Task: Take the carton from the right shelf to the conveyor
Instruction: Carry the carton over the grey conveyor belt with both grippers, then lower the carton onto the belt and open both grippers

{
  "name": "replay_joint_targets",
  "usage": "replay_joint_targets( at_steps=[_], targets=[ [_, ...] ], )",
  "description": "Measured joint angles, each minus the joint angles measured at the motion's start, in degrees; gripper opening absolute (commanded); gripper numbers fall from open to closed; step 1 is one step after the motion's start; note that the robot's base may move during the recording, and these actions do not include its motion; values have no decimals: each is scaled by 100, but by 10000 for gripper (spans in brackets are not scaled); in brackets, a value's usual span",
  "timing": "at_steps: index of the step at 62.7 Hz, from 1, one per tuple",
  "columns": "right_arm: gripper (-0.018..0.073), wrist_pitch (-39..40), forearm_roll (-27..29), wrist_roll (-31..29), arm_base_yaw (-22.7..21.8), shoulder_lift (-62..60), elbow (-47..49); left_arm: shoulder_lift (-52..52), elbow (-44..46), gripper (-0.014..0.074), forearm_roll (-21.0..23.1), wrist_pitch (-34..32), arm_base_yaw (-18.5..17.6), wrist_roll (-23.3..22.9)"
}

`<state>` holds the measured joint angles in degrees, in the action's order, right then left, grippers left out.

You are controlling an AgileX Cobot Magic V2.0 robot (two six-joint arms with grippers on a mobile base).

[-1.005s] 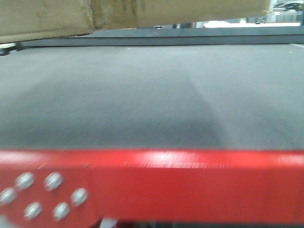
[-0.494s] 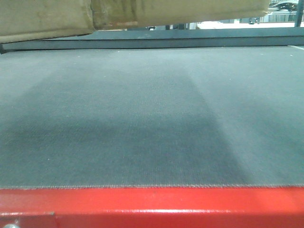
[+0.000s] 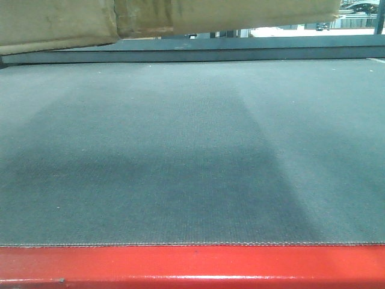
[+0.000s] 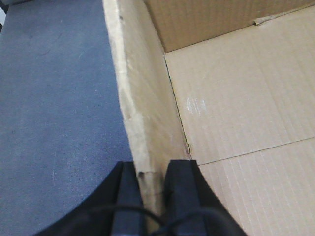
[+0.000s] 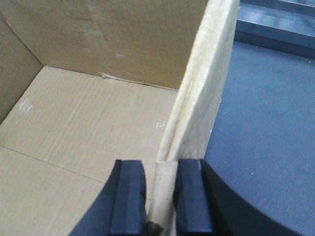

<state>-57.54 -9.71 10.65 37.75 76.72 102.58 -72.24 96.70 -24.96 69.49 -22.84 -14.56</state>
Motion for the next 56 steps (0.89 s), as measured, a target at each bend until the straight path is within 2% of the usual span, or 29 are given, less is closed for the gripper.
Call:
replay_joint_targets(
  at_steps=[32,40,49,56],
  targets=[
    [-69,-35,0,0,0,0,0,0,0,-17,16,-47,0,0],
    [-69,-118,-11,128,-230,54,0,-69,0,-17,398,-430,55,0],
    [-69,-126,-11,143,-718,341,0,-442,0,-17,927,-956,320,0],
    [-69,-115,64,143,-1018,719,10,-883,0,-17,1120,-1165,483,8]
  ],
)
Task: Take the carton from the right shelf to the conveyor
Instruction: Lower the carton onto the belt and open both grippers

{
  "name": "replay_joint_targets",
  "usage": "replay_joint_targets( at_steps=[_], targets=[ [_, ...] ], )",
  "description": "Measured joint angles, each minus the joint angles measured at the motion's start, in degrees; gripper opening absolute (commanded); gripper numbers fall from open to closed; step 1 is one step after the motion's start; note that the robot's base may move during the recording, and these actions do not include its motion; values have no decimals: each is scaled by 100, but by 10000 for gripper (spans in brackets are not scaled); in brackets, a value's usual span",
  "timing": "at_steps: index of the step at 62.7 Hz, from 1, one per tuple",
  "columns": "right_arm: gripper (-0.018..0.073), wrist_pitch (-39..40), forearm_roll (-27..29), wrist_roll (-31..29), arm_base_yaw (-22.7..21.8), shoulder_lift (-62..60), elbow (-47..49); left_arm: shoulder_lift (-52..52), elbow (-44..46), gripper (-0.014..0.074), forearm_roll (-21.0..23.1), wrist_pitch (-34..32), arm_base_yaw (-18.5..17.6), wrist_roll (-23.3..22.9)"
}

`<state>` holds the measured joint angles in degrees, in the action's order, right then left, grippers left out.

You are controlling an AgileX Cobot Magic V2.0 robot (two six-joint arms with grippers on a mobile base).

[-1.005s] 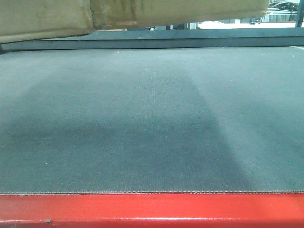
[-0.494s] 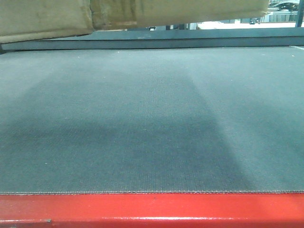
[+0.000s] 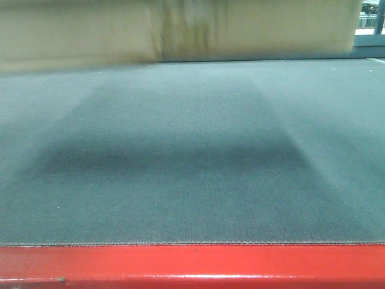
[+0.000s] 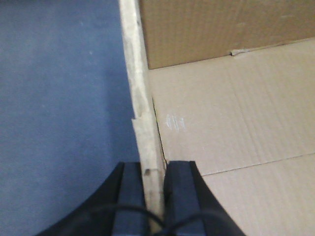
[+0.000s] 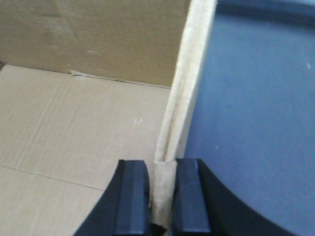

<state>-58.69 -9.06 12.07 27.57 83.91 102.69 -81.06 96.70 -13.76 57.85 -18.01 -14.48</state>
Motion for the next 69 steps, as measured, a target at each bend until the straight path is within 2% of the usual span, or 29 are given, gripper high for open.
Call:
replay_joint_targets(
  at_steps=[12,23,28,30,35,41,45,47,48,50,61,64,69],
  targets=[
    [-69,12,23,13,-223,707,0,-703,-9,-17,51,-292,95,14],
    [-67,108,-13,13,-298,1315,0,-1132,-9,-17,-74,-485,118,27],
    [-32,159,-13,13,-311,1525,0,-1294,-9,-16,-118,-512,132,27],
    [1,175,-13,13,-322,1600,0,-1365,-9,-10,-146,-524,132,27],
    [172,213,-37,13,-322,1708,0,-1492,-21,57,-156,-527,141,27],
    [426,275,-75,1,-322,1728,0,-1563,-32,235,-177,-560,141,39],
    [578,283,-105,1,-332,1728,38,-1572,-32,405,-230,-591,141,49],
    [574,283,-118,1,-332,1728,66,-1572,-32,487,-254,-604,141,61],
    [568,283,-118,1,-332,1728,83,-1572,-22,570,-267,-604,141,61],
    [566,254,-131,1,-332,1728,142,-1572,-8,633,-283,-604,141,61],
    [502,-3,-131,-9,-332,1588,470,-1439,263,505,-306,-252,141,71],
    [450,-15,-131,-9,-332,1460,493,-1345,328,472,-306,-162,141,83],
    [305,-115,-131,-9,-332,1205,529,-1100,351,399,-306,-56,166,107]
  ],
)
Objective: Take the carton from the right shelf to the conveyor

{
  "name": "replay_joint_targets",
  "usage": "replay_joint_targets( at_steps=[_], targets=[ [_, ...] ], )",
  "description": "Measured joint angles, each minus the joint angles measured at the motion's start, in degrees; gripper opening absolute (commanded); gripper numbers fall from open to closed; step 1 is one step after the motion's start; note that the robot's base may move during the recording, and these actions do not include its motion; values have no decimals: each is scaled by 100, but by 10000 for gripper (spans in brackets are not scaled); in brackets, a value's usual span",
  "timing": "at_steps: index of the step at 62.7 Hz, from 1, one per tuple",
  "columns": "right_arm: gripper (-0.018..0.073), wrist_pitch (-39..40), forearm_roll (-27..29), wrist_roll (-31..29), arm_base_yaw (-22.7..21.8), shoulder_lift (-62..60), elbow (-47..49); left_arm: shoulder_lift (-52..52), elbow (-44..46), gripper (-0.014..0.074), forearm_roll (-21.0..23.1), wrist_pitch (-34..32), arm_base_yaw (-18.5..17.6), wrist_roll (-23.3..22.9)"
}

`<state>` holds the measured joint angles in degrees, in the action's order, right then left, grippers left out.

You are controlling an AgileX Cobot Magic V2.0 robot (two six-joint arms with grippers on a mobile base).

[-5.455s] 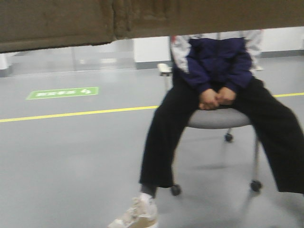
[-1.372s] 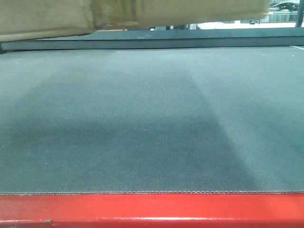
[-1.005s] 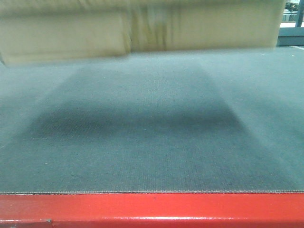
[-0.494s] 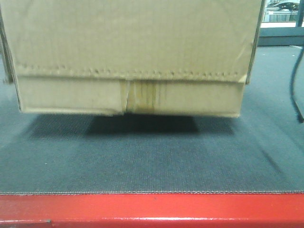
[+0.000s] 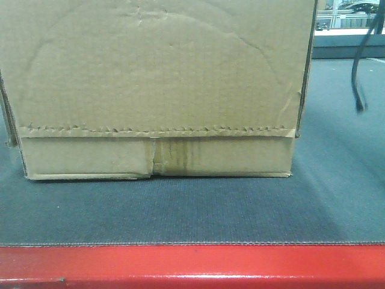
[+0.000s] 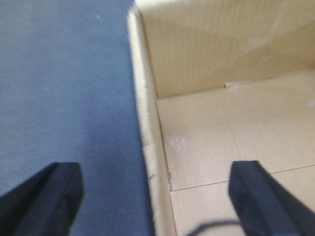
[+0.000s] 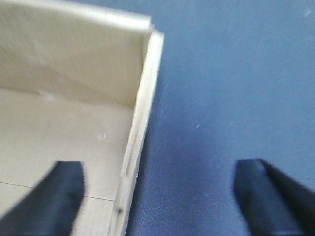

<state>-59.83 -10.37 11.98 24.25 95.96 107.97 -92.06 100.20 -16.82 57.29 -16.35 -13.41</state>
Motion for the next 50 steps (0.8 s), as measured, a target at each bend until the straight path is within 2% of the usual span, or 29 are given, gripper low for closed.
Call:
replay_joint_targets(
  at_steps=[6,10,11,15,22,34,40,50],
  targets=[
    [58,-149,0,0,-24,-326,13,405,-81,241,0,48,109,87],
    [-71,-214,0,0,-89,-542,-31,671,-255,127,0,49,245,112],
    [-91,-214,0,0,-122,-589,-60,739,-310,81,0,49,283,121],
    [-67,-228,0,0,-269,-800,-222,1101,-630,-40,0,-21,490,134],
    [-69,-111,-21,0,-540,-1166,-795,1691,-1464,13,113,-342,929,218],
    [-69,662,-34,0,-948,-1902,-2418,2851,-3099,15,305,-1116,1569,313],
    [-69,1184,-68,0,-1016,-2371,-3409,3560,-3940,15,334,-1558,1702,458],
    [-69,2195,-68,-11,-1016,-3318,-5099,4651,-5248,15,373,-2195,1702,530]
  ],
)
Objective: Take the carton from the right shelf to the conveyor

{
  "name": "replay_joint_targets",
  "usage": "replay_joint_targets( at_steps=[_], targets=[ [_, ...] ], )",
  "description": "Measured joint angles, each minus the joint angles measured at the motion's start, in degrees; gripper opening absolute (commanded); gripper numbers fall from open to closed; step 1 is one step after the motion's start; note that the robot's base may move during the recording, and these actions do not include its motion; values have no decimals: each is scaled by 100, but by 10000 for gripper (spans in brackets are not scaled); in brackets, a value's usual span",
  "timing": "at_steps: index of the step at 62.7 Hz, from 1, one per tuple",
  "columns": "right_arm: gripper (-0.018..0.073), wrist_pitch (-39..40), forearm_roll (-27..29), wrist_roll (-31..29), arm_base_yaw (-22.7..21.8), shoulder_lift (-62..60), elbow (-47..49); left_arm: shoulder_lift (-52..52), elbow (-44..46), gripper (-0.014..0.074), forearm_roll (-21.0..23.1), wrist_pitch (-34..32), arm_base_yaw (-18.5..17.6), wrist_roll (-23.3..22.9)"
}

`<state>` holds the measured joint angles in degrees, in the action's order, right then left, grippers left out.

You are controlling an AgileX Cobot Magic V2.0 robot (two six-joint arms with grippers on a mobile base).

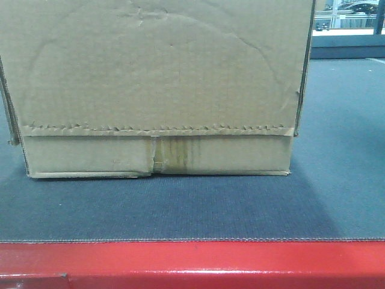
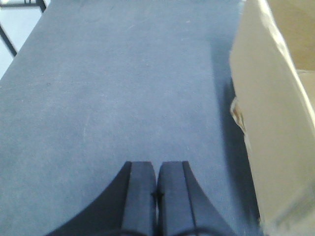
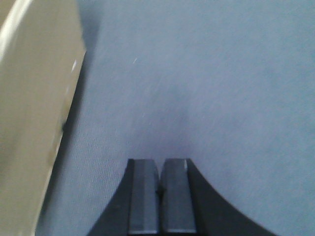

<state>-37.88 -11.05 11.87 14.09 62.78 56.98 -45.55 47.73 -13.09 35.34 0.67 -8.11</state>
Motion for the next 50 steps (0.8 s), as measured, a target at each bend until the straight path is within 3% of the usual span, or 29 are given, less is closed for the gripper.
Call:
replay_joint_targets(
  at_steps=[10,23,39,50],
  targets=[
    [-69,808,0,0,0,-1161,-1352,1074,-985,15,24,-250,0,22],
    [-69,1331,0,0,-4,-2785,-2410,2221,-1522,15,95,-288,0,45],
    [-69,1435,0,0,-4,-4922,-2944,3055,-1589,15,110,-316,0,45],
    [-69,1530,0,0,-4,-5483,-2963,3161,-1589,15,110,-316,0,45]
  ],
)
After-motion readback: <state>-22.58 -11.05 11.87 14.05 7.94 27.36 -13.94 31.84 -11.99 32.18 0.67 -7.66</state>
